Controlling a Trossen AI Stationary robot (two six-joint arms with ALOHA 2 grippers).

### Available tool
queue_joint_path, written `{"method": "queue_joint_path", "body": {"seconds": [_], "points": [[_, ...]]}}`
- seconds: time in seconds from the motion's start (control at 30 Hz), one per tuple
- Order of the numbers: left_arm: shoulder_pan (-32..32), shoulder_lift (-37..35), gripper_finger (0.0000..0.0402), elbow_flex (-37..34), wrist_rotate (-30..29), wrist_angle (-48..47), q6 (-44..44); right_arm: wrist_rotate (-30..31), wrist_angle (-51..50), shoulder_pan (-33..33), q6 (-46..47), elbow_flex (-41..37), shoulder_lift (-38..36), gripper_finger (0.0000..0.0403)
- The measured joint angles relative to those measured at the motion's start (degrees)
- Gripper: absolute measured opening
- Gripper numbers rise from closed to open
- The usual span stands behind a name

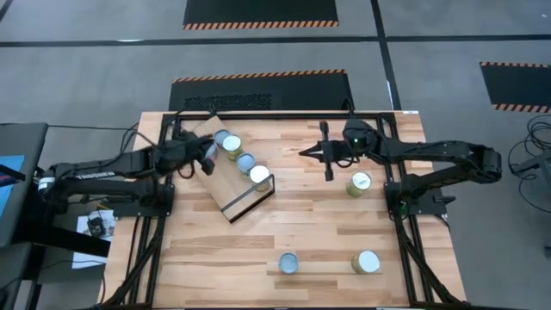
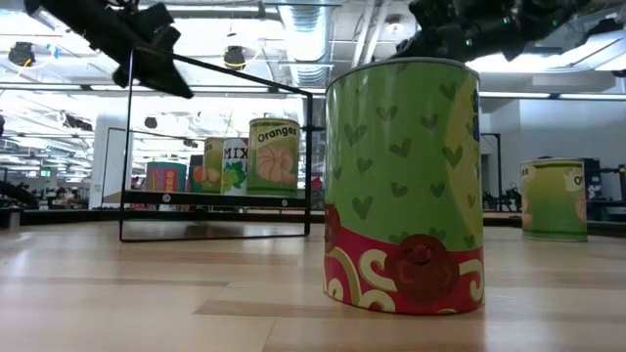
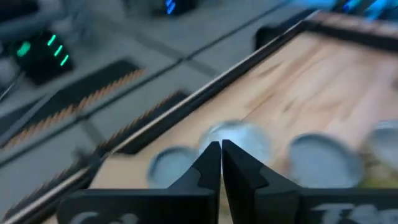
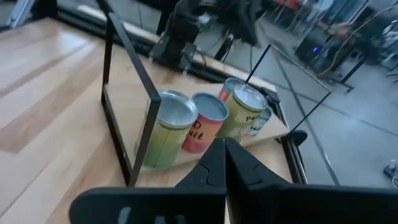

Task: Pick and place cans onto a shelf
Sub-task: Put the canned pears on the shelf

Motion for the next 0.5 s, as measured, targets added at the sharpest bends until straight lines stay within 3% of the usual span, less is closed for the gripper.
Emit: {"method": "queue_joint_path", "body": {"seconds": [0.13,0.27,0.37,0.5], "points": [[-4.2,-1.6,0.0001,-7.0,1.5,17.2,6.9,0.0,11.4,0.5,4.5,-5.7,0.0,0.0008],[-6.4,-1.7,0.0001,-12.4,7.7,33.5,14.9,0.5,12.3,1.9,8.8,-7.0,-0.8,0.0008],[-6.7,-1.7,0.0001,-14.4,12.3,39.0,16.7,4.9,4.8,4.2,11.7,-5.5,-3.0,0.0008],[-6.7,-1.7,0.0,-16.1,16.2,40.6,16.1,17.4,-15.6,9.7,15.8,0.5,-6.2,0.0008]]}}
